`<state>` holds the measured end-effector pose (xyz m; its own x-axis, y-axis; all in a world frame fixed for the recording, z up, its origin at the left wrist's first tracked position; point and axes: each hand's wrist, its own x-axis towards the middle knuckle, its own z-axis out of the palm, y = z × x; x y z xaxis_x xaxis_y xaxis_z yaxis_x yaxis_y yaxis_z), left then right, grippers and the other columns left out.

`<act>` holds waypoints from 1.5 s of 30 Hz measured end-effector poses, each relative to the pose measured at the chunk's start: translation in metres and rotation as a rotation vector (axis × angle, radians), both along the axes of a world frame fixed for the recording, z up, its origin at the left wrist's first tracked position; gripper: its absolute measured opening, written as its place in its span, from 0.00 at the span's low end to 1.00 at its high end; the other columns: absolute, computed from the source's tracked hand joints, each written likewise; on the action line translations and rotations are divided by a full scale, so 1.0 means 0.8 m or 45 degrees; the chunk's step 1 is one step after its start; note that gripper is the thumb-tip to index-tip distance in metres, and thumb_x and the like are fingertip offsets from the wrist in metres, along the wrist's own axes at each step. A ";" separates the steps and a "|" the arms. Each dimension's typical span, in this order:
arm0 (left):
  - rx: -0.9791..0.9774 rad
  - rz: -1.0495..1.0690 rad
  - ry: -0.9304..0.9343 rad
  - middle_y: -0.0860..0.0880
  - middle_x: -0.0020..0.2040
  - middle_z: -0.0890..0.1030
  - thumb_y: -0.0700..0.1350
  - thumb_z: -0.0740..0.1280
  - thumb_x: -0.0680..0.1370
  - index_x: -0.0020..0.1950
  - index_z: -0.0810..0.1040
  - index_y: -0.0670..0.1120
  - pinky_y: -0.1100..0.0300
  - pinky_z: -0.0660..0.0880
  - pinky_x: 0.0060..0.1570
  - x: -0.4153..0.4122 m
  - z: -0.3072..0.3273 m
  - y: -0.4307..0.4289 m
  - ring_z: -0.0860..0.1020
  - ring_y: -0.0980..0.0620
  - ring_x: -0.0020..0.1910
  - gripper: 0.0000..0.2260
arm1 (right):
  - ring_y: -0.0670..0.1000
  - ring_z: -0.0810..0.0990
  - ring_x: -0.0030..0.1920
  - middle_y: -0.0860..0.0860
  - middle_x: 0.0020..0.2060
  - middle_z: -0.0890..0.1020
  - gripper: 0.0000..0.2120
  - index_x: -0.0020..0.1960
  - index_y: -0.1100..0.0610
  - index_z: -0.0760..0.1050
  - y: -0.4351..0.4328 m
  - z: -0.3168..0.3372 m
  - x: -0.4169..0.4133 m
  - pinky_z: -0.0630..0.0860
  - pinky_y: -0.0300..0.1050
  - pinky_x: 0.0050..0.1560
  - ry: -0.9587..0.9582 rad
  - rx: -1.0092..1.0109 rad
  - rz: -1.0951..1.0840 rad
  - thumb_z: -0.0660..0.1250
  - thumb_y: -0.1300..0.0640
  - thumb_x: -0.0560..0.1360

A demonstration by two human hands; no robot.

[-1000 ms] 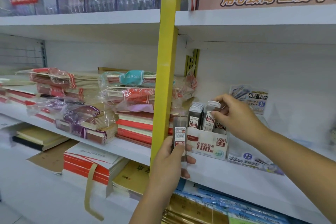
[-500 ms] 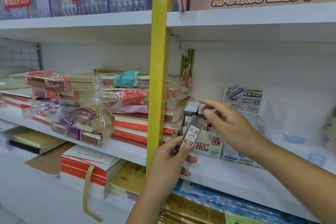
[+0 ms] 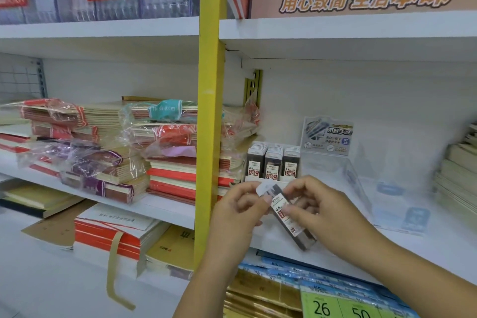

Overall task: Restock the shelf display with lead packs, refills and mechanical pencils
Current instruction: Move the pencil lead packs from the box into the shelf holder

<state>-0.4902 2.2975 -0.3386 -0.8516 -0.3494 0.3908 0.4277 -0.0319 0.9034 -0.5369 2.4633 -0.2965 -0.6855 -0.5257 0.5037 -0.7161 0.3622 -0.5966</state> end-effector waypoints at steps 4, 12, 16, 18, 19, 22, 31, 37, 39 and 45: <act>-0.341 0.192 0.064 0.61 0.50 0.84 0.47 0.70 0.78 0.59 0.77 0.64 0.62 0.76 0.53 -0.011 0.000 0.007 0.80 0.62 0.52 0.13 | 0.41 0.80 0.41 0.36 0.45 0.77 0.29 0.59 0.28 0.64 -0.004 0.020 -0.006 0.79 0.39 0.41 0.065 -0.037 0.075 0.68 0.62 0.76; -1.287 0.544 0.089 0.60 0.79 0.54 0.53 0.61 0.83 0.78 0.61 0.59 0.61 0.42 0.74 -0.042 -0.033 0.007 0.42 0.63 0.76 0.23 | 0.37 0.79 0.43 0.40 0.46 0.80 0.24 0.50 0.35 0.62 -0.005 0.076 -0.070 0.73 0.31 0.40 0.377 -0.318 -0.159 0.69 0.61 0.75; -1.339 0.596 0.106 0.58 0.81 0.52 0.53 0.59 0.83 0.79 0.59 0.58 0.58 0.42 0.75 -0.049 -0.040 0.007 0.39 0.61 0.77 0.24 | 0.39 0.77 0.44 0.43 0.47 0.79 0.20 0.53 0.41 0.62 -0.012 0.066 -0.093 0.72 0.42 0.44 0.363 -0.021 -0.231 0.70 0.59 0.74; -1.353 0.605 0.099 0.59 0.81 0.51 0.54 0.59 0.83 0.79 0.57 0.59 0.59 0.41 0.74 -0.049 -0.041 0.006 0.37 0.62 0.77 0.25 | 0.46 0.76 0.48 0.46 0.47 0.79 0.19 0.54 0.44 0.64 -0.014 0.059 -0.101 0.73 0.46 0.48 0.346 0.075 -0.249 0.71 0.59 0.74; -1.357 0.610 0.097 0.59 0.81 0.50 0.54 0.59 0.83 0.79 0.56 0.59 0.59 0.41 0.74 -0.049 -0.042 0.006 0.37 0.63 0.77 0.25 | 0.48 0.75 0.49 0.46 0.47 0.78 0.18 0.54 0.45 0.66 -0.014 0.055 -0.104 0.71 0.46 0.50 0.344 0.106 -0.263 0.71 0.58 0.73; -1.356 0.607 0.114 0.60 0.81 0.50 0.55 0.59 0.83 0.79 0.56 0.60 0.59 0.42 0.75 -0.050 -0.044 0.004 0.37 0.63 0.77 0.25 | 0.48 0.68 0.54 0.45 0.46 0.74 0.12 0.53 0.47 0.72 -0.015 0.045 -0.115 0.60 0.42 0.48 0.428 0.191 -0.388 0.72 0.55 0.73; -1.345 0.522 0.159 0.65 0.79 0.46 0.53 0.61 0.83 0.78 0.58 0.62 0.62 0.44 0.74 -0.045 -0.046 -0.003 0.38 0.65 0.77 0.24 | 0.51 0.62 0.59 0.51 0.52 0.73 0.15 0.61 0.45 0.75 -0.017 0.041 -0.117 0.58 0.43 0.53 0.364 0.249 -0.590 0.69 0.48 0.75; -1.259 0.536 0.303 0.57 0.75 0.68 0.46 0.63 0.82 0.71 0.73 0.55 0.65 0.55 0.74 -0.006 -0.050 0.005 0.60 0.59 0.76 0.17 | 0.47 0.71 0.54 0.47 0.51 0.74 0.13 0.60 0.46 0.73 0.011 0.032 -0.055 0.67 0.37 0.54 0.366 -0.103 -0.417 0.65 0.56 0.78; -1.308 0.564 0.407 0.52 0.66 0.77 0.45 0.63 0.80 0.67 0.77 0.49 0.61 0.66 0.68 0.018 -0.063 0.016 0.71 0.53 0.66 0.15 | 0.42 0.74 0.44 0.44 0.45 0.76 0.11 0.51 0.43 0.75 0.031 0.018 -0.010 0.70 0.32 0.44 0.255 -0.284 -0.265 0.65 0.59 0.78; -1.638 0.028 0.244 0.49 0.55 0.80 0.46 0.64 0.79 0.64 0.77 0.47 0.57 0.73 0.50 0.089 -0.174 0.074 0.75 0.48 0.54 0.13 | 0.51 0.77 0.32 0.51 0.34 0.79 0.05 0.46 0.46 0.78 0.107 -0.120 0.097 0.76 0.44 0.35 -0.254 -0.301 -0.010 0.66 0.55 0.75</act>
<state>-0.4188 2.3564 -0.4782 -0.7440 0.3516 0.5682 0.5418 0.8151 0.2051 -0.4593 2.5487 -0.3923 -0.7867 -0.4046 0.4663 -0.5741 0.2016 -0.7936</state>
